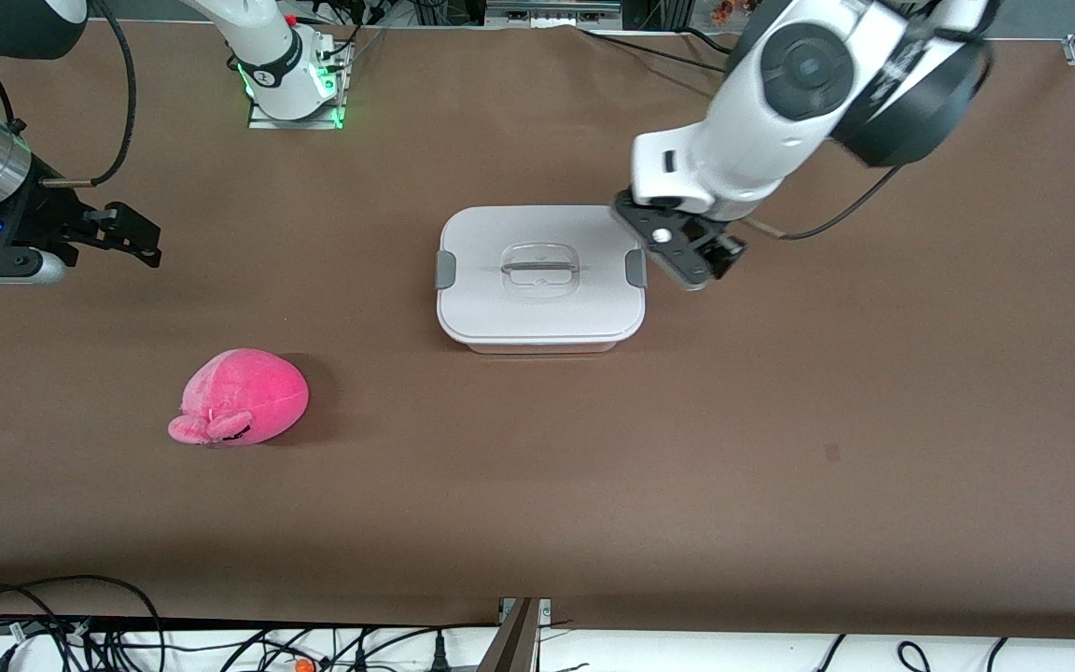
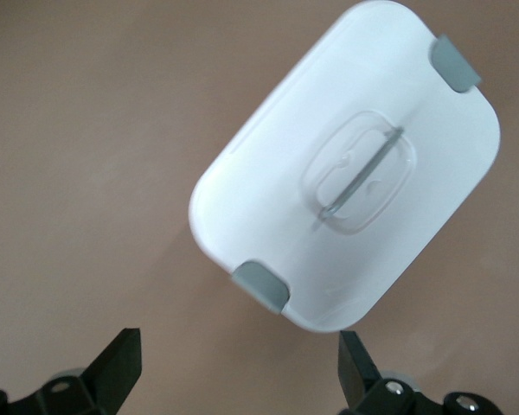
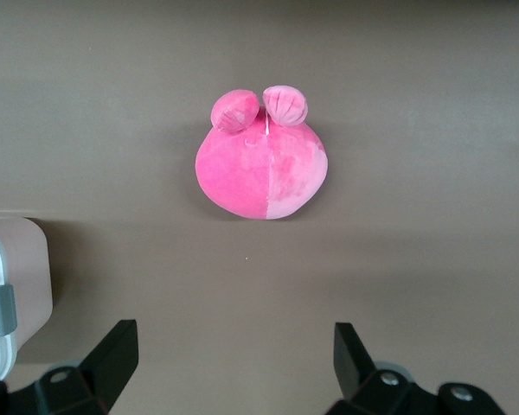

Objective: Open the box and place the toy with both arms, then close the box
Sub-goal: 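Grasp the lid handle with the left gripper while the right gripper reaches the plush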

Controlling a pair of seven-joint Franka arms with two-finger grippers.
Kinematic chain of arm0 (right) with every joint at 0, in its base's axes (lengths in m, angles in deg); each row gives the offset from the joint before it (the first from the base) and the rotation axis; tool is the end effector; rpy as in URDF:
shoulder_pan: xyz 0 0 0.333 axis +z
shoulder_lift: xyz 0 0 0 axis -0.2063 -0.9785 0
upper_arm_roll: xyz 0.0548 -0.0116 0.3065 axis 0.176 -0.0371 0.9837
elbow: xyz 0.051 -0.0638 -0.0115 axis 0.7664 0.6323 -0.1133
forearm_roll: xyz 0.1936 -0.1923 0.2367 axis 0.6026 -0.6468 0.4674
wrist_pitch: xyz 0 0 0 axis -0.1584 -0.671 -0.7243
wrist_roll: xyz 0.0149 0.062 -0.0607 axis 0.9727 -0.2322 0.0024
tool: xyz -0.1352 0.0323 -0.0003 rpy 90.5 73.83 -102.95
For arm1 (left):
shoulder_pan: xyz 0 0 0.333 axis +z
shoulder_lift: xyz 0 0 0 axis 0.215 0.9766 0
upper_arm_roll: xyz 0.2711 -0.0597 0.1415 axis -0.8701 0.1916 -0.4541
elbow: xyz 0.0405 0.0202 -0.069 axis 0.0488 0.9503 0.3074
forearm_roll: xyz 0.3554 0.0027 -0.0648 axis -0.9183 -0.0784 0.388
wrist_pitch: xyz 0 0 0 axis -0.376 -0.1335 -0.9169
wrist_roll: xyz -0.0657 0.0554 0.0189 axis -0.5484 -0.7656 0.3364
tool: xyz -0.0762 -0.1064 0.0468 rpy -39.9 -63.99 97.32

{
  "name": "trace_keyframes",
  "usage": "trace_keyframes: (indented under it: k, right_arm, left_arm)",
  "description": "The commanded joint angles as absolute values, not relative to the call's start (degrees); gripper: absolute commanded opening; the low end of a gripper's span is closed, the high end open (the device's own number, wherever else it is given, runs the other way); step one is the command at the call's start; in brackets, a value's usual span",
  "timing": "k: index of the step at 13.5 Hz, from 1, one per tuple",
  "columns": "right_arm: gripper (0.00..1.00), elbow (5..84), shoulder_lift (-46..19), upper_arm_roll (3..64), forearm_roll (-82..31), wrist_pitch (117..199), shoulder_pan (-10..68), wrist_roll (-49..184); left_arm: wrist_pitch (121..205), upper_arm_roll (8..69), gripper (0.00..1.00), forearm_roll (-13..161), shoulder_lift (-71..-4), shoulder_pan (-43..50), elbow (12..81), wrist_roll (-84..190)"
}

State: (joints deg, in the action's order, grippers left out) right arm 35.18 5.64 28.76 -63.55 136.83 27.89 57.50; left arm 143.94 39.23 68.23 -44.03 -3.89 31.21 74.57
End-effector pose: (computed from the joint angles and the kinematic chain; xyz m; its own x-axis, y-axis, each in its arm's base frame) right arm 0.5505 0.0560 0.5587 0.9998 0.0133 0.0146 0.0128 -0.9993 0.0339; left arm 0.5108 -0.3415 0.4686 0.6528 -0.7572 -0.0228 -0.7427 -0.6457 0.1775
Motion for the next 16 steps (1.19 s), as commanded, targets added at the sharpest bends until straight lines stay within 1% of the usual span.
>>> trace_keyframes:
  k: [1, 3, 5, 6, 8, 9, 10, 11, 13, 16]
  right_arm:
    - [1.0, 34.39, 5.44, 29.1, -63.96, 136.53, 27.55, 57.14]
    - [1.0, 34.39, 5.44, 29.01, -63.96, 136.44, 27.55, 57.14]
    - [1.0, 34.39, 5.44, 29.1, -63.96, 136.44, 27.64, 57.14]
    - [1.0, 34.47, 5.44, 29.1, -63.96, 136.26, 27.64, 57.14]
    - [1.0, 34.48, 5.44, 29.1, -63.96, 136.26, 27.64, 57.14]
    - [1.0, 34.48, 5.44, 29.1, -63.96, 136.26, 27.64, 57.14]
    - [1.0, 34.48, 5.44, 29.1, -63.96, 136.26, 27.64, 57.14]
    - [1.0, 34.48, 5.44, 29.1, -63.87, 136.26, 27.64, 57.14]
    - [1.0, 34.56, 5.18, 29.1, -63.87, 136.7, 27.64, 57.14]
    - [1.0, 34.48, 3.87, 29.1, -63.61, 136.88, 27.55, 57.92]
  left_arm:
    - [147.18, 39.17, 1.0, 68.59, -36.91, -7.26, 27.94, 83.76]
    - [154.38, 39.17, 1.0, 68.32, -34.96, -7.53, 28.81, 90.35]
    - [159.13, 39.08, 1.0, 68.14, -32.94, -9.63, 28.99, 96.33]
    - [161.33, 39.17, 1.0, 67.97, -31.37, -10.43, 29.17, 99.23]
    - [162.93, 39.08, 1.0, 67.79, -30.3, -12.09, 30.22, 99.97]
    - [163.63, 39.08, 0.89, 67.62, -29.6, -12.36, 30.31, 100.49]
    - [163.99, 39.08, 0.74, 67.35, -29.24, -12.45, 30.66, 100.58]
    - [163.99, 39.17, 0.73, 67.35, -29.24, -12.46, 30.92, 100.67]
    - [162.68, 39.34, 0.72, 67.44, -30.11, -13.51, 31.19, 100.76]
    - [158.02, 39.43, 0.72, 67.53, -32.49, -12.98, 31.54, 103.56]
